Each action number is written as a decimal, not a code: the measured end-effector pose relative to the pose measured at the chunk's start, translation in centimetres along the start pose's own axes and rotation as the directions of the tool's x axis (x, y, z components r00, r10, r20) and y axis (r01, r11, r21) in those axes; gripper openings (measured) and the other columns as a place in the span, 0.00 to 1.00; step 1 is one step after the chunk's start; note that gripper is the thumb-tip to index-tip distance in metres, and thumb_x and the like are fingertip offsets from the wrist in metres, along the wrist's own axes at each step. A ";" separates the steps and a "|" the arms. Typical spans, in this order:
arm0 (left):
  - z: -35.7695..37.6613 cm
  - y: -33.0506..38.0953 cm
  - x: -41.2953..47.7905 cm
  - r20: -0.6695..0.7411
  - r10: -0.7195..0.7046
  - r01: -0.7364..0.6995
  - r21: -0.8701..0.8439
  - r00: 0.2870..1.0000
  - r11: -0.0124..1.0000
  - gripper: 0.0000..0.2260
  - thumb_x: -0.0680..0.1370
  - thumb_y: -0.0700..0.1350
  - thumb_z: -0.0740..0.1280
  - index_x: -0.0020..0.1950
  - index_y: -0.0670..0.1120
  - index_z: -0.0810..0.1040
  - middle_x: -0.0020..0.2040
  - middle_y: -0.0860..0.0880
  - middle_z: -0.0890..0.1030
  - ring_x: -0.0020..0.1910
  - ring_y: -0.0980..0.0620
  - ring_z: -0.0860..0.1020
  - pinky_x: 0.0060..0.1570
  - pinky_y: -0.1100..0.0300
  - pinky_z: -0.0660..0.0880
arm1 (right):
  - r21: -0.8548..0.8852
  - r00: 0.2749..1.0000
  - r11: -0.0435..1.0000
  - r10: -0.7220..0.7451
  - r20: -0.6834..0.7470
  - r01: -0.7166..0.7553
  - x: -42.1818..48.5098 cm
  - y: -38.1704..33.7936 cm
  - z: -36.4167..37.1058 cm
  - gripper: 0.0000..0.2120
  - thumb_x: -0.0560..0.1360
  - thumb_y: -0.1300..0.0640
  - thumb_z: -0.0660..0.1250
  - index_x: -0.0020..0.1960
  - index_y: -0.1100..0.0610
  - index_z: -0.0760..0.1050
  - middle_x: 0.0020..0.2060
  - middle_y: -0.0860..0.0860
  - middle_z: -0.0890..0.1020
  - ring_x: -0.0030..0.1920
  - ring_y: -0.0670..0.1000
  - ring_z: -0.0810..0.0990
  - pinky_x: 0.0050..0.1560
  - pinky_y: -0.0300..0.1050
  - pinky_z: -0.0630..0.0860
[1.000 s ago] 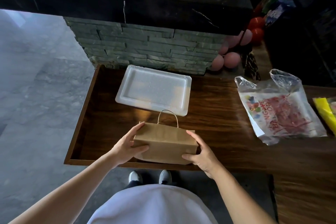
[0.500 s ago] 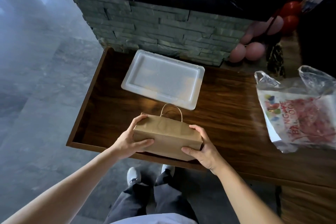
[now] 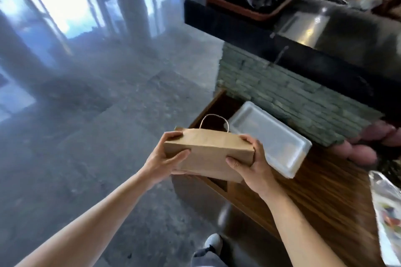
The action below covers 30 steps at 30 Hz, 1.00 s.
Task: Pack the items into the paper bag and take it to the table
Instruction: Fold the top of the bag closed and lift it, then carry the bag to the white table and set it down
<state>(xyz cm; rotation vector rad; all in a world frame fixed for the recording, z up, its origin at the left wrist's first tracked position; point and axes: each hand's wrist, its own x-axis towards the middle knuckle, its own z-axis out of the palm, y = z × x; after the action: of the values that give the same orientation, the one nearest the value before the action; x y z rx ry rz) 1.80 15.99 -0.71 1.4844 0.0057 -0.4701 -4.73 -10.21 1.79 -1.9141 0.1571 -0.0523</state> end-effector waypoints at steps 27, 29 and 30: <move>-49.1 -15.9 -65.8 -0.952 -0.243 -0.343 -0.168 -0.189 0.924 0.22 0.72 0.42 0.77 0.59 0.61 0.74 0.61 0.54 0.73 0.54 0.51 0.77 0.34 0.42 0.83 | 0.372 -0.269 0.895 -0.305 0.913 0.247 -30.1 -24.3 85.8 0.23 0.70 0.59 0.74 0.58 0.43 0.69 0.58 0.59 0.75 0.53 0.52 0.73 0.52 0.53 0.74; -53.2 -16.8 -68.6 -0.931 -0.265 -0.357 -0.165 -0.252 0.919 0.21 0.73 0.42 0.77 0.58 0.61 0.74 0.60 0.56 0.74 0.54 0.52 0.77 0.33 0.42 0.83 | 0.364 -0.342 0.908 -0.282 0.897 0.207 -32.7 -25.6 92.0 0.23 0.69 0.59 0.74 0.58 0.44 0.69 0.57 0.58 0.75 0.52 0.52 0.73 0.50 0.51 0.73; -55.1 -16.8 -69.7 -0.923 -0.273 -0.359 -0.166 -0.271 0.918 0.21 0.73 0.42 0.77 0.58 0.61 0.74 0.60 0.56 0.74 0.54 0.52 0.77 0.33 0.41 0.83 | 0.367 -0.369 0.910 -0.280 0.886 0.192 -33.7 -26.5 94.5 0.22 0.70 0.59 0.73 0.59 0.45 0.69 0.56 0.57 0.75 0.51 0.51 0.73 0.49 0.50 0.74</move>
<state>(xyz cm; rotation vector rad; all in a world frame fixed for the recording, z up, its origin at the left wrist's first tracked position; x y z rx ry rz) -51.36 89.15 -2.36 0.9713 1.3879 1.0432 -25.21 91.31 -4.36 -1.2037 -1.5051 1.3165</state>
